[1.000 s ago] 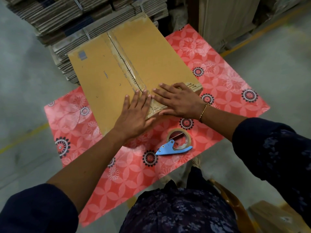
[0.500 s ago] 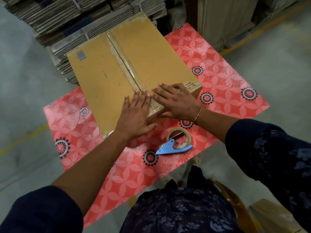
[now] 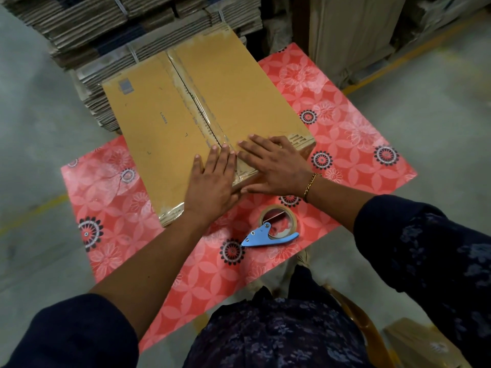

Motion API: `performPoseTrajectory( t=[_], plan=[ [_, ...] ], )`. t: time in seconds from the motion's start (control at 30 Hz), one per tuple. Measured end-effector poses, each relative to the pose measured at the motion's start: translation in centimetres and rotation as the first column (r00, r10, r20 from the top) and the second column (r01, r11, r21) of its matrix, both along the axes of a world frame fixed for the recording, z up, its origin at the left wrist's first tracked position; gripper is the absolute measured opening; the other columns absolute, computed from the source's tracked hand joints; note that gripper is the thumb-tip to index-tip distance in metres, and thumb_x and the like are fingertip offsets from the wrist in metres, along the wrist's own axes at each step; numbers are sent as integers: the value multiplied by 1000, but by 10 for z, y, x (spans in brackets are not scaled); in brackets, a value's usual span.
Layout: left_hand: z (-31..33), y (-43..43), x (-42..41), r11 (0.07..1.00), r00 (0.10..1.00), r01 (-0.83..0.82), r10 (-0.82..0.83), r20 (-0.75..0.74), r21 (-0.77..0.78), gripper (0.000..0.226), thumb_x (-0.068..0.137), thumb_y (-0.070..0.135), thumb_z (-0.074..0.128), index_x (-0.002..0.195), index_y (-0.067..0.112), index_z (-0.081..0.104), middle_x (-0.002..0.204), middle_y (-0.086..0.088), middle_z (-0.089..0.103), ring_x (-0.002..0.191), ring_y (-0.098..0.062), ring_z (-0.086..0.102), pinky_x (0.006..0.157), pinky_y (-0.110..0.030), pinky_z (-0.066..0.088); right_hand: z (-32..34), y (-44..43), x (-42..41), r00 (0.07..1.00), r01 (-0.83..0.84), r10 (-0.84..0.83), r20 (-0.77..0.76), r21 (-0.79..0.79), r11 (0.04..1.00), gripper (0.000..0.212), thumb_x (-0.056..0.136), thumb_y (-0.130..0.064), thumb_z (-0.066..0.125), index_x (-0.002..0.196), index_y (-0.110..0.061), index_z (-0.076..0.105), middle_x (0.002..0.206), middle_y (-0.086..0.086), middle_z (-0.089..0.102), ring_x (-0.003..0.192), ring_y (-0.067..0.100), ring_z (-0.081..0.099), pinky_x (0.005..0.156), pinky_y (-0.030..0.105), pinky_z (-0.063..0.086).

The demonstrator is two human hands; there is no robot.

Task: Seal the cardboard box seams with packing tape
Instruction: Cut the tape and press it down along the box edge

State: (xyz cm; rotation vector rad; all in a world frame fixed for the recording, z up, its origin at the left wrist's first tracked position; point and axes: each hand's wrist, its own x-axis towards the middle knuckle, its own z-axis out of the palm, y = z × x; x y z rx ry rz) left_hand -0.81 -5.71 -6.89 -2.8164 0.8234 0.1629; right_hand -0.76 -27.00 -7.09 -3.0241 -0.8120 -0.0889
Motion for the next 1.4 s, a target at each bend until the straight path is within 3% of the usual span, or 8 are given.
performPoseTrajectory(
  t=[0.17,0.33,0.5,0.67,0.87,1.1,1.27,1.4],
  plan=[
    [3,2,-1,999,999,20,-21,-30,-25,105,83,62,57,160,7,12,170,-15,10,156,-34,10,121,-63,17,-6,-1,5,1000,-21,22,6,-88,996,80,84,-69,54,147,-20,45,159,3,45,146,28,41,102,49,37],
    [5,-3,-3,988,999,-44,40,-30,-147,93,94,77,11,160,12,19,170,-10,15,157,-28,11,122,-60,13,-4,-2,4,998,-48,51,23,-104,993,81,81,-55,64,150,-19,41,161,5,40,148,31,38,104,50,38],
    [8,-4,-3,994,1000,-19,16,-24,-108,93,94,71,-2,158,9,23,167,-14,22,155,-33,19,120,-62,19,0,-5,3,998,-58,59,6,-94,994,87,76,-46,70,152,-19,38,163,5,37,149,30,35,106,50,37],
    [5,-1,0,998,1000,-6,4,-25,-57,89,95,70,21,158,7,20,167,-16,20,155,-36,17,118,-65,21,4,-3,0,1000,-30,30,7,18,999,83,89,-76,39,151,-22,43,161,1,41,150,26,36,109,48,34],
    [2,2,1,999,999,11,-13,-52,-34,102,83,52,62,160,9,9,170,-13,6,157,-35,5,120,-64,16,-1,-3,3,999,-48,49,6,-42,998,76,96,-70,32,151,-19,44,160,4,43,148,29,39,105,50,37],
    [-1,1,0,1000,1000,15,-15,13,-21,104,84,65,58,158,7,16,168,-16,18,155,-36,14,118,-64,23,-2,-4,3,999,-51,52,8,-132,990,85,78,-53,65,151,-20,39,162,4,39,148,29,37,103,49,37],
    [-1,1,-1,999,999,21,-20,33,-28,94,89,62,49,158,6,18,167,-17,20,154,-36,18,117,-63,25,-2,-3,1,999,-28,30,27,-75,997,83,84,-70,51,150,-20,43,160,3,43,148,28,39,103,49,36],
    [-2,1,0,999,999,22,-21,31,-24,92,90,59,50,158,7,18,168,-16,18,155,-36,16,118,-63,24,-5,-1,2,999,-31,34,24,-92,995,78,87,-64,49,150,-19,43,159,4,44,147,29,40,103,50,38]
  ],
)
